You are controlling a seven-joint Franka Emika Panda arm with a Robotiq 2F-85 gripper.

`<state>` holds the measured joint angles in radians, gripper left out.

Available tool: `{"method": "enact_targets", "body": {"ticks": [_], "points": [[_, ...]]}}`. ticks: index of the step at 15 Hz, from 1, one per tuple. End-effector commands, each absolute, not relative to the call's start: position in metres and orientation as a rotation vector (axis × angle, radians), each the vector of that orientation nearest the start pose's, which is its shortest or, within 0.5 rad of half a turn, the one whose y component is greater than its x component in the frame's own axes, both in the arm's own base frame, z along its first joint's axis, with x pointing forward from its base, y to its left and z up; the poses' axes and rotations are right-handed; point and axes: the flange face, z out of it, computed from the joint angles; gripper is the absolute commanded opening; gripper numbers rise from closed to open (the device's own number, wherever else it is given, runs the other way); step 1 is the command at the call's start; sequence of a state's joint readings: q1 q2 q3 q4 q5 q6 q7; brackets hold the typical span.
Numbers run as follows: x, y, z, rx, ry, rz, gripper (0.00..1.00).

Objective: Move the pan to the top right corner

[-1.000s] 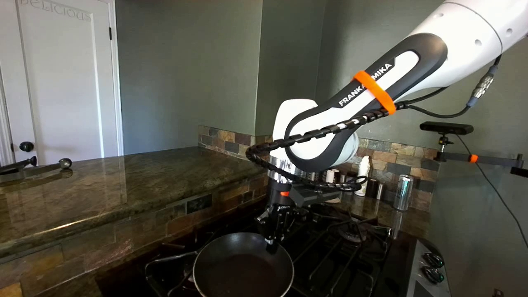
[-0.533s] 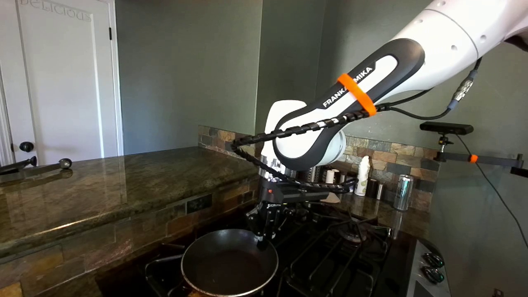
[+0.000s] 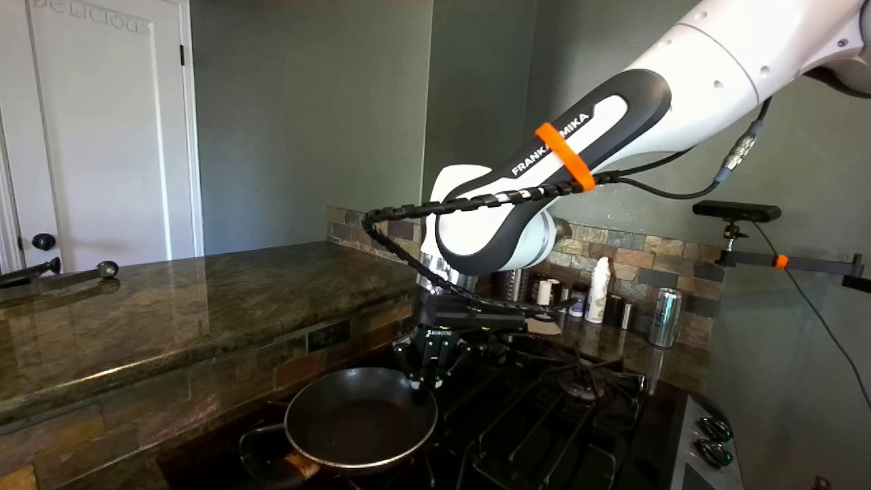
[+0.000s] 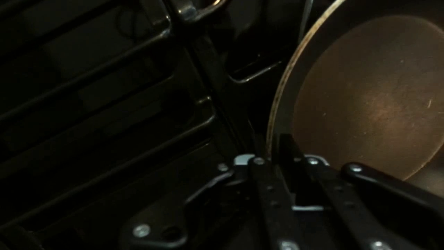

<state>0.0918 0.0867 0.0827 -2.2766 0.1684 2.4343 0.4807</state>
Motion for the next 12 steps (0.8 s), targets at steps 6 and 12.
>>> {"method": "enact_targets", "body": {"ticks": [6, 12], "points": [[0.544, 0.088, 0.315, -2.859, 0.859, -0.033, 0.04], [0.555, 0.084, 0.312, -2.841, 0.895, -0.051, 0.04]]}}
